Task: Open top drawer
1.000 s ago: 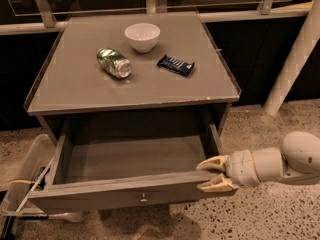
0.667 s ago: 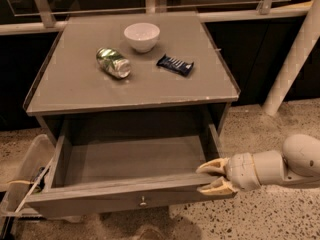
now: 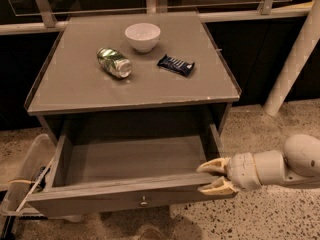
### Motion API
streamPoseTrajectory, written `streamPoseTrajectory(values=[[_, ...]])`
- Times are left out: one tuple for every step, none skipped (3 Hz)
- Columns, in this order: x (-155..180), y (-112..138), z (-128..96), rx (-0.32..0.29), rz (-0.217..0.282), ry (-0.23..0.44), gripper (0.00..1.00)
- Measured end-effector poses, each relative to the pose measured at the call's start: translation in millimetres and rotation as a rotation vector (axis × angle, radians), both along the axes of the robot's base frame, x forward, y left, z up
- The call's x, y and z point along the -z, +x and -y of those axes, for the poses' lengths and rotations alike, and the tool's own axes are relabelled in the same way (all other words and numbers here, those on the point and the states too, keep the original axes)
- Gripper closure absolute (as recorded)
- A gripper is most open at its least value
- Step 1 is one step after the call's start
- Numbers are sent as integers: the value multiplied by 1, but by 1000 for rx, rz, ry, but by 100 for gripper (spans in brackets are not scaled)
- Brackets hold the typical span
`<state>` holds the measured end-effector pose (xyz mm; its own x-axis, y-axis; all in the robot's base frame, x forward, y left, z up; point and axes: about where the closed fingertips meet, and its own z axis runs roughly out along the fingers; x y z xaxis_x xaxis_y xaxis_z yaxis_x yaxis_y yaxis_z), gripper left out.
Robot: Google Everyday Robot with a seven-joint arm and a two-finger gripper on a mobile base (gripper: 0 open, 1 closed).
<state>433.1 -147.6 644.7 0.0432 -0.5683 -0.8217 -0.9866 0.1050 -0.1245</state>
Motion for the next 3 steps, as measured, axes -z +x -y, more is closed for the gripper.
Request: streamPoseTrajectory(values=[[0,0,0,0,0,0,12],[0,0,0,0,0,0,0],[0,0,0,0,0,0,0]])
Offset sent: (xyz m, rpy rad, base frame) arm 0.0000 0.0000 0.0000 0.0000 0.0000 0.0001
